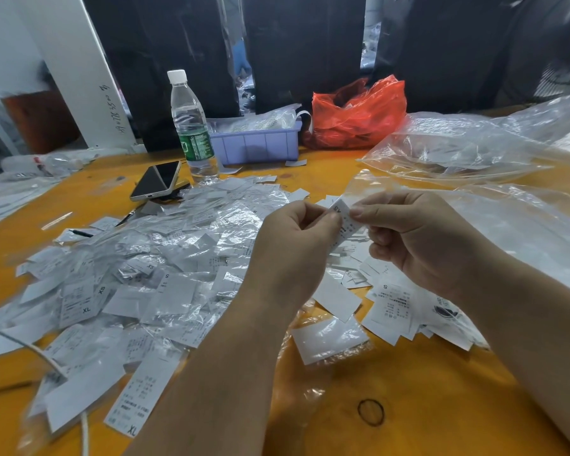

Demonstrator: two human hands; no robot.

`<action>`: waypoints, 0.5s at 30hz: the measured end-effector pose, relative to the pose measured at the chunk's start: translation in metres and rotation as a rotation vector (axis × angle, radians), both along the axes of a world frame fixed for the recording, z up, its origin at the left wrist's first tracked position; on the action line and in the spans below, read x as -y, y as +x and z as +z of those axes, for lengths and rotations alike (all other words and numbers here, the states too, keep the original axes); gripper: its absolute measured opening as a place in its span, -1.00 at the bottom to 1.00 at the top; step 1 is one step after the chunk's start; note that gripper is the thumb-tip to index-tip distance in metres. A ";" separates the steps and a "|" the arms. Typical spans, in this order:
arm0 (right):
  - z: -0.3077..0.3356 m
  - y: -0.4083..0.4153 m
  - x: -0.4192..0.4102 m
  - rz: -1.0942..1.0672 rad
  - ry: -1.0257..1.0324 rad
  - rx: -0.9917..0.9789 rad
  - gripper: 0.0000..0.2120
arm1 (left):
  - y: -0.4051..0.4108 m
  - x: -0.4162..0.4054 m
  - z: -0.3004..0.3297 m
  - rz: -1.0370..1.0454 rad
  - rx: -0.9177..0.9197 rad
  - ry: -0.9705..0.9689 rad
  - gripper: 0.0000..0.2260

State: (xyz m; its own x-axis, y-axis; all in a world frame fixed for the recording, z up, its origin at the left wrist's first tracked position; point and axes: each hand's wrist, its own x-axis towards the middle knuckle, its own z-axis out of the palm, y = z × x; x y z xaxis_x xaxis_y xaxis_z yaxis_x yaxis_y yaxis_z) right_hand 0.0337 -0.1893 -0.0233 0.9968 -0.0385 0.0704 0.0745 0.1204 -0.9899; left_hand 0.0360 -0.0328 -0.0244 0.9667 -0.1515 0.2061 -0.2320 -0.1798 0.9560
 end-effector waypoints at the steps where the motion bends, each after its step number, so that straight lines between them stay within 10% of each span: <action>1: 0.000 0.000 0.000 -0.002 -0.015 -0.002 -0.93 | 0.000 0.000 0.000 0.009 0.000 -0.007 -0.88; 15: -0.003 -0.001 -0.004 -0.052 -0.039 -0.008 -0.95 | 0.002 -0.001 0.004 -0.037 -0.143 -0.086 -0.87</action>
State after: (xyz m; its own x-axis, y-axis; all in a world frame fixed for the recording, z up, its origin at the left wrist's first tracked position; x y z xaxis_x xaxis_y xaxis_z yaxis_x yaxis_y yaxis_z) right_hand 0.0329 -0.1851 -0.0260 0.9941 -0.0873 0.0651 0.0719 0.0777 -0.9944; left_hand 0.0379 -0.0322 -0.0207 0.9813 -0.1753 0.0801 -0.0970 -0.0902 0.9912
